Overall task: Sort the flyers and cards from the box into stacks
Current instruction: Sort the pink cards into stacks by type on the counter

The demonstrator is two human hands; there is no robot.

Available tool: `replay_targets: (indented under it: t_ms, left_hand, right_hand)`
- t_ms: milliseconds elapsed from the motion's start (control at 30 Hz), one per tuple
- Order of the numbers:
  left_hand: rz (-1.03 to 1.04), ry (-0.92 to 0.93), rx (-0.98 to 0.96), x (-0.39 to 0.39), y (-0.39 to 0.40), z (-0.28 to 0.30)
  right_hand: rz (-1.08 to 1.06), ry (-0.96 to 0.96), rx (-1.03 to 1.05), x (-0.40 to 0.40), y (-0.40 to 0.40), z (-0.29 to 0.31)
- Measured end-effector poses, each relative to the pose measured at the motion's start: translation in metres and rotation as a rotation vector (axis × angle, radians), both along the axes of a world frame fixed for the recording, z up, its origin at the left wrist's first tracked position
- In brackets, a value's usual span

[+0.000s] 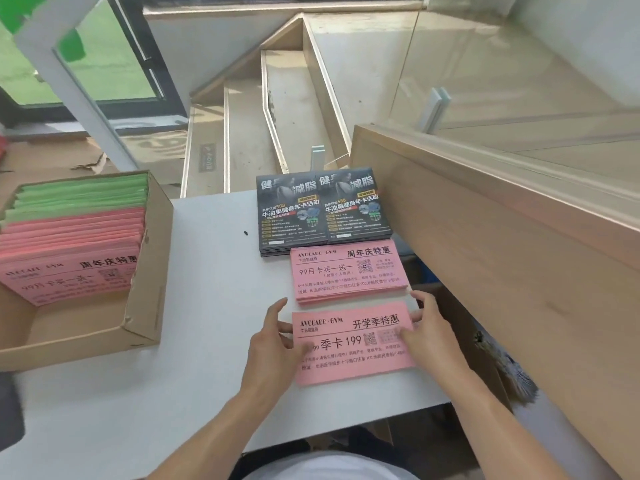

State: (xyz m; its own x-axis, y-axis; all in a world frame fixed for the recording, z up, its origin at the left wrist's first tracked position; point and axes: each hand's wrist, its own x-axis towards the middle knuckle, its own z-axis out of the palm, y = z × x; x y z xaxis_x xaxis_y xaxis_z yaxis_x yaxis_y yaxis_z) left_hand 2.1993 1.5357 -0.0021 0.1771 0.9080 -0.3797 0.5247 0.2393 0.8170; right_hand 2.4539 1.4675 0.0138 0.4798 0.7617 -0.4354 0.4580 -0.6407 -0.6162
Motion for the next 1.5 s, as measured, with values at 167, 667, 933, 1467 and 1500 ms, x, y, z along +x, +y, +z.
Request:
replay_targets:
  t_ms: [167,667,933,1467,1500]
  left_hand:
    - [0.03,-0.011,0.047,0.018,0.0,-0.001]
    - [-0.343,0.143,0.337,0.016,-0.038,-0.012]
    - [-0.293,0.167,0.317,0.02,-0.035,-0.012]
    - [-0.385,0.199,0.481,-0.007,-0.029,-0.027]
    - [-0.382,0.199,0.497,-0.01,-0.028,-0.024]
  right_hand:
    - [-0.081,-0.098,0.143,0.004,-0.004,0.001]
    - [0.305,-0.317,-0.05,-0.022,-0.013,0.008]
    - [0.278,-0.349,0.012,-0.026,-0.017,0.001]
    - [0.357,-0.394,0.016,-0.049,-0.007,0.004]
    - [0.369,-0.405,0.018,-0.052,-0.005,0.005]
